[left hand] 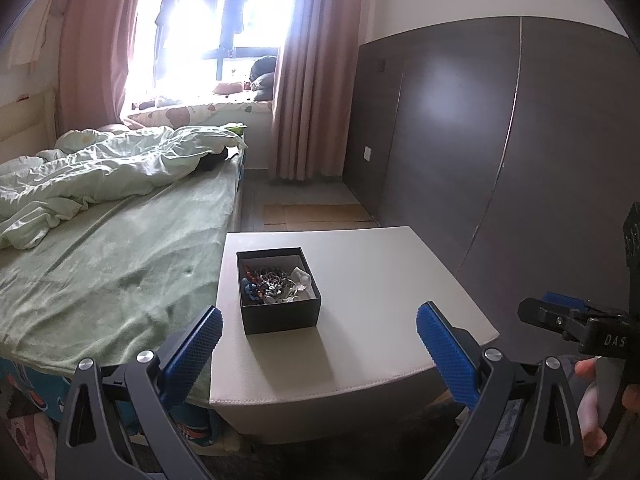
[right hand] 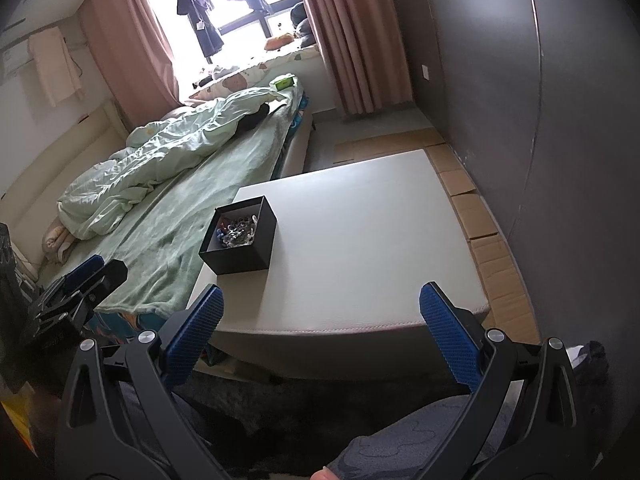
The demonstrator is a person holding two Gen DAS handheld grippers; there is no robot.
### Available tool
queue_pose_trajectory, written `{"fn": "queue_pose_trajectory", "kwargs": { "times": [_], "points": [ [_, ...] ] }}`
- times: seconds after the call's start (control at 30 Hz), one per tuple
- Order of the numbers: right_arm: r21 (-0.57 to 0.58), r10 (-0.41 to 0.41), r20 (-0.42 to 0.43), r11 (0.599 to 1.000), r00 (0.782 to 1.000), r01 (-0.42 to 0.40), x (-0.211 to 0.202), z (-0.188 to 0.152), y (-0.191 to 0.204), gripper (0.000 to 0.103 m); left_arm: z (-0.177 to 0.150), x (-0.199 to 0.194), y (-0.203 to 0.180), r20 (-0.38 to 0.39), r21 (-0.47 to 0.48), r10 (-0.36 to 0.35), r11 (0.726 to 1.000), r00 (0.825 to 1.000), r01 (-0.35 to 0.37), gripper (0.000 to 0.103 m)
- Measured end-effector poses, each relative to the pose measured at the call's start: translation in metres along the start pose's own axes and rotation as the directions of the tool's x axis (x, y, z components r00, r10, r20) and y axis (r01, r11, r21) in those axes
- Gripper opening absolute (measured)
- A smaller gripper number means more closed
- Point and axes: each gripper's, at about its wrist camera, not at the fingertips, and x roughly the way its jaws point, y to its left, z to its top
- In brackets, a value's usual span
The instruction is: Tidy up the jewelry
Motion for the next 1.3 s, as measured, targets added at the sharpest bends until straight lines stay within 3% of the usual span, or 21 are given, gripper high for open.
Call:
{"fn": "queue_pose_trajectory", "kwargs": {
  "times": [1.3],
  "points": [
    [0.003, -0.018, 0.000, 1.000, 1.000, 0.018, 0.0001, 0.0005, -0.0008, 0.098, -0.0024, -0.0017, 0.0005, 0.015, -0.002, 0.017, 1.000, 1.000, -0.017, 0.095]
  ]
}}
